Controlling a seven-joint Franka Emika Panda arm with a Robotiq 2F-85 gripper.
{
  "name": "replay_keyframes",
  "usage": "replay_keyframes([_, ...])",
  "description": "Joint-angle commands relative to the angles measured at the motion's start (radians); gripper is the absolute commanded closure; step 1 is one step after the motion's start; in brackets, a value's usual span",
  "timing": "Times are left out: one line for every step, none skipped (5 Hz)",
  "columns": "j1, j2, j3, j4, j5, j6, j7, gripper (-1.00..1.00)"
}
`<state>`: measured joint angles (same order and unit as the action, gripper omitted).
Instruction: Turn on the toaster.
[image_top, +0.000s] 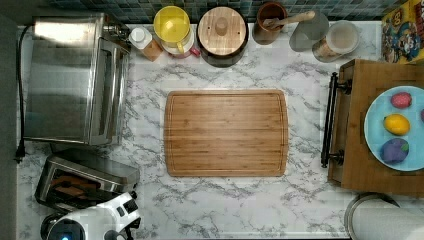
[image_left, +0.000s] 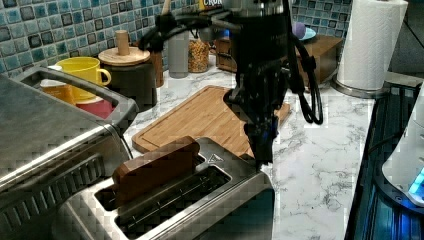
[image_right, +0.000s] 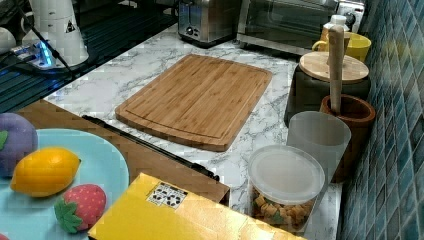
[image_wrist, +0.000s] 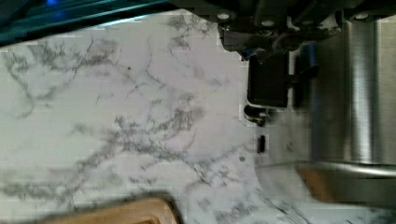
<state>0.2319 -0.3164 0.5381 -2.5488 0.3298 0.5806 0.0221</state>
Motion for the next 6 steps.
replay_keyframes([-0.016,-0.029,-0.041,-0.03,0.077,0.13,0.026,1.0])
replay_keyframes([-0.014,-0.021,-0.05,-0.051,0.101,0.156,-0.001,1.0])
replay_keyframes([-0.012,0.011,-0.051,-0.093,0.114,0.208,-0.017,1.0])
replay_keyframes([-0.033,0.066,-0.056,-0.118,0.096,0.21,-0.019,1.0])
replay_keyframes([-0.045,0.108,-0.06,-0.191,0.115,0.28,-0.021,1.0])
replay_keyframes([-0.011,0.127,-0.082,-0.261,0.219,0.349,-0.1,1.0])
